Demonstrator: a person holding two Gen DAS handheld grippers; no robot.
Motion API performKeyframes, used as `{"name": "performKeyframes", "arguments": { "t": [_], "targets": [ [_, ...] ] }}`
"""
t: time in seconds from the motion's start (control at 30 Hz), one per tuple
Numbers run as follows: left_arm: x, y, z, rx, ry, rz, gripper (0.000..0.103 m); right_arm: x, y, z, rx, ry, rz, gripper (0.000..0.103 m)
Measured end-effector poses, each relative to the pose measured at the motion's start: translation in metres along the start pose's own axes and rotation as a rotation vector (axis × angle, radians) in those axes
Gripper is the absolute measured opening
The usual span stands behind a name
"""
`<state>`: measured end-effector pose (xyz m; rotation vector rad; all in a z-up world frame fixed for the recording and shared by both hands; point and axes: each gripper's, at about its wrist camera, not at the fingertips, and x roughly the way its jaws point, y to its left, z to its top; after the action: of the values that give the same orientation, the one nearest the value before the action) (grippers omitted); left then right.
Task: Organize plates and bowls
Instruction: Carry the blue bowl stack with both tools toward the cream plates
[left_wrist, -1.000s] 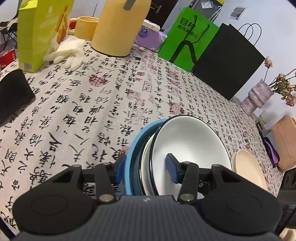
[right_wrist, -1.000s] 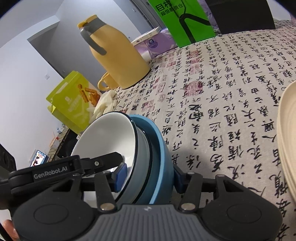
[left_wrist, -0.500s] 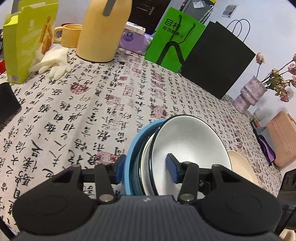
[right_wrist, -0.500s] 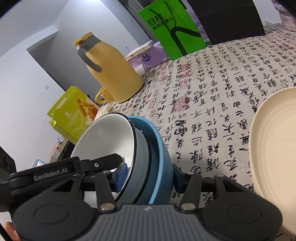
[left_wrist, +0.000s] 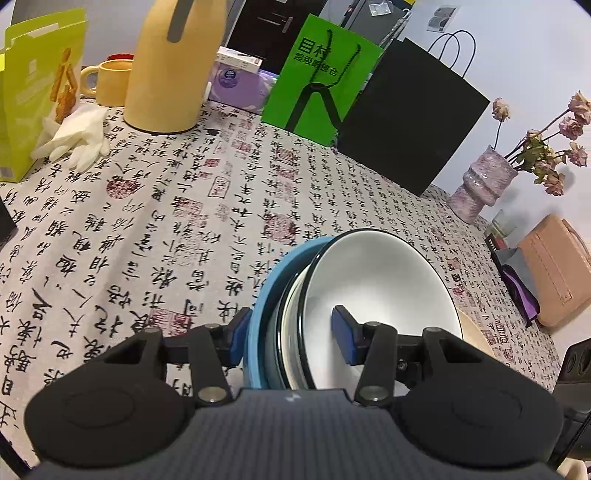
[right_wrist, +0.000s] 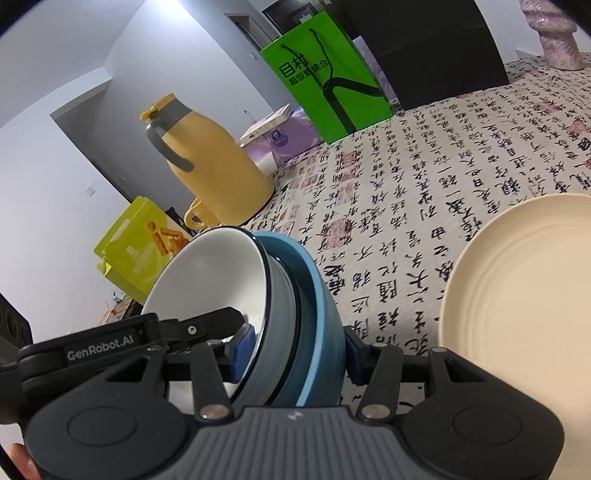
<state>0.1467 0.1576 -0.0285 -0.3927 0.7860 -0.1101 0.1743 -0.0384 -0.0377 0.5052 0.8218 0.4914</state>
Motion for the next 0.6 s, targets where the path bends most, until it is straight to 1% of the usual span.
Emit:
{"name": "performKeyframes", "arguments": {
  "t": [0.6],
  "targets": [
    [0.003, -0.040, -0.003, 0.034, -0.007, -0.015, 0.047, -0.031, -0.022, 0.006, 0.025, -0.048, 0.000, 0.050]
  ]
}}
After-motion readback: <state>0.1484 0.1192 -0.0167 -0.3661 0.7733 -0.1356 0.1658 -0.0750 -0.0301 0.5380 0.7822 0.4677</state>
